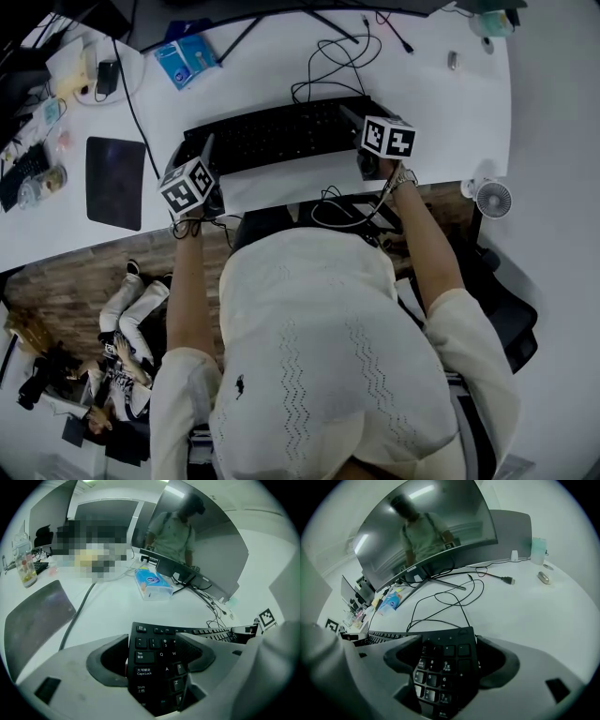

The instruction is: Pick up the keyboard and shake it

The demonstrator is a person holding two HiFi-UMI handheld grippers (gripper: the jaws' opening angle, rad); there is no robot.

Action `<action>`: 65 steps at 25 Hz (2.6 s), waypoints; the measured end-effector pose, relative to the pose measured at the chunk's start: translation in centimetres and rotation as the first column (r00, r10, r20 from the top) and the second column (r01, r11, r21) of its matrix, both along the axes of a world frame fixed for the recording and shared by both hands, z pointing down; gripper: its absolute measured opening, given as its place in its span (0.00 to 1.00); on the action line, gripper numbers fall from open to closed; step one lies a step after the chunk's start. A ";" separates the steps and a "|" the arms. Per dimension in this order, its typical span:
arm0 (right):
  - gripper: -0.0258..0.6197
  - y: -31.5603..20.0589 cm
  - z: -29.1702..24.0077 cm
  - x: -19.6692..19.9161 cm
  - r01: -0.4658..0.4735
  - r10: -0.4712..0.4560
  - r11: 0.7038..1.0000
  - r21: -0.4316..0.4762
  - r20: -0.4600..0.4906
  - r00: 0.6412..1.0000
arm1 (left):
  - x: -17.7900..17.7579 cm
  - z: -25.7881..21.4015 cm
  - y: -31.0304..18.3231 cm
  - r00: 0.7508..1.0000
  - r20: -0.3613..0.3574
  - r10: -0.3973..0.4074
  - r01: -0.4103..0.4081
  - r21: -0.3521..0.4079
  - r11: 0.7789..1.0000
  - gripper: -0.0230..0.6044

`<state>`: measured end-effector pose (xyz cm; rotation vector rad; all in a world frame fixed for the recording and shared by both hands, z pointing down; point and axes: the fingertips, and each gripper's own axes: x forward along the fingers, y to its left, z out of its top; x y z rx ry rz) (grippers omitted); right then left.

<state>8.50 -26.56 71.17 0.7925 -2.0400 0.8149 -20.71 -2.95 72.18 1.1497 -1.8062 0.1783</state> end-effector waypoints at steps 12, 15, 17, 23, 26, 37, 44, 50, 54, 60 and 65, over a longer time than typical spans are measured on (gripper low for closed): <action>0.60 -1.0 0.8 -0.8 -0.002 0.002 1.000 0.012 0.018 1.000 | -0.8 0.4 -1.2 1.000 0.020 -0.001 0.001 0.019 1.000 0.53; 0.60 -1.6 0.8 -1.1 -0.003 0.003 1.000 0.025 0.026 1.000 | -1.1 0.5 -1.8 1.000 0.029 0.000 -0.001 0.033 0.999 0.53; 0.60 -1.9 0.7 -1.4 -0.001 0.000 0.999 0.039 0.034 0.999 | -1.4 0.3 -2.1 0.999 0.038 -0.003 0.001 0.038 0.999 0.53; 0.60 -2.0 0.9 -1.6 -0.007 0.005 0.999 0.050 0.035 0.999 | -1.7 0.7 -2.0 0.999 0.049 -0.006 0.005 0.027 1.000 0.53; 0.60 -2.0 1.0 -1.6 0.001 -0.003 0.999 0.050 0.033 0.999 | -1.6 0.8 -1.9 0.999 0.045 -0.005 0.003 0.030 1.000 0.53; 0.60 -2.0 0.6 -1.1 -0.019 0.020 0.996 0.085 -0.005 1.000 | -1.2 0.7 -1.8 0.995 0.098 0.035 -0.038 0.032 0.999 0.52; 0.43 -2.1 -2.9 -2.7 -0.046 0.036 0.994 0.100 0.103 0.994 | -2.5 -0.9 -1.1 0.984 0.179 -0.019 0.010 0.050 0.999 0.24; 0.19 -0.7 -4.5 -3.9 -0.043 0.031 0.997 0.058 0.187 0.982 | -1.5 -2.5 -1.8 0.983 0.182 0.017 -0.033 0.086 0.996 0.12; 0.04 0.0 -7.3 -4.8 -0.056 0.038 0.996 0.065 0.255 0.966 | -0.9 -5.0 -2.4 0.979 0.204 0.020 -0.050 0.140 0.989 0.08; 0.04 0.9 -10.9 -5.5 -0.116 0.091 0.991 0.060 0.316 0.944 | -0.3 -8.2 -3.1 0.972 0.233 0.025 -0.075 0.207 0.976 0.07; 0.04 1.7 -13.9 -5.9 -0.104 0.056 0.985 0.139 0.312 0.948 | 0.5 -12.0 -3.6 0.969 0.245 0.019 -0.091 0.287 0.954 0.07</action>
